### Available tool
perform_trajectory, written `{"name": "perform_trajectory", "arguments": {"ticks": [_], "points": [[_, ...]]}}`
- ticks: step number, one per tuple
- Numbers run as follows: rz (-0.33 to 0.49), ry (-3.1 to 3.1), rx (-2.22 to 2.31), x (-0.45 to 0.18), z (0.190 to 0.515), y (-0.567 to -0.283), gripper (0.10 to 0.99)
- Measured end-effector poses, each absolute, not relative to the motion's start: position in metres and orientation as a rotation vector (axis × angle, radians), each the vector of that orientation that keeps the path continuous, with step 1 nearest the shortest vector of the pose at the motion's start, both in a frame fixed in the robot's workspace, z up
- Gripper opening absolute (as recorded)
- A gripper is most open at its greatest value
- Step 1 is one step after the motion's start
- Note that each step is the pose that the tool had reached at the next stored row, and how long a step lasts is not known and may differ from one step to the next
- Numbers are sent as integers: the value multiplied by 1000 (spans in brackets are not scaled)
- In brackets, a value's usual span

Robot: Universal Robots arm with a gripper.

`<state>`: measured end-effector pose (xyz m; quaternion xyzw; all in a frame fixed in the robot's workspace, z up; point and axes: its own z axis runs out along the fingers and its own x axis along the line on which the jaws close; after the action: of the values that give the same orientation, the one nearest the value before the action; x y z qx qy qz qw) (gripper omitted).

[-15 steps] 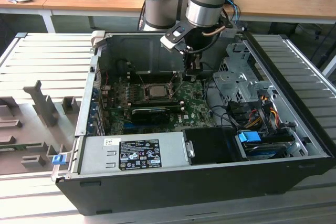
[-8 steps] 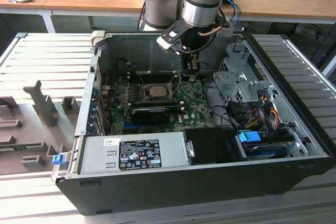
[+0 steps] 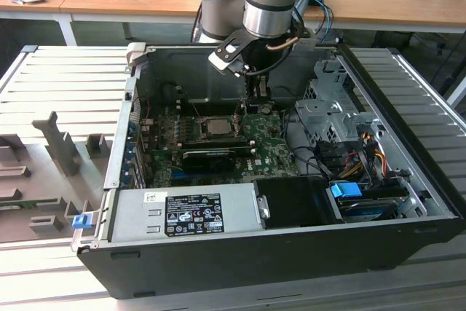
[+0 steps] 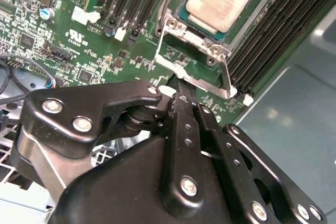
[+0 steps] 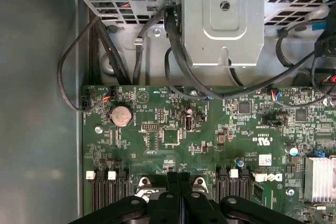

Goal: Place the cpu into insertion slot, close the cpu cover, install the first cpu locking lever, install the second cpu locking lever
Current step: 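Close the cpu cover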

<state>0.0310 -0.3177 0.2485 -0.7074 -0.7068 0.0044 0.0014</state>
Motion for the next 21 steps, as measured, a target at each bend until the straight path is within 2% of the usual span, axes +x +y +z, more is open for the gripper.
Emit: {"name": "perform_trajectory", "arguments": {"ticks": [21], "points": [[-13,-2238,-2224,-22,239,-318,106]]}}
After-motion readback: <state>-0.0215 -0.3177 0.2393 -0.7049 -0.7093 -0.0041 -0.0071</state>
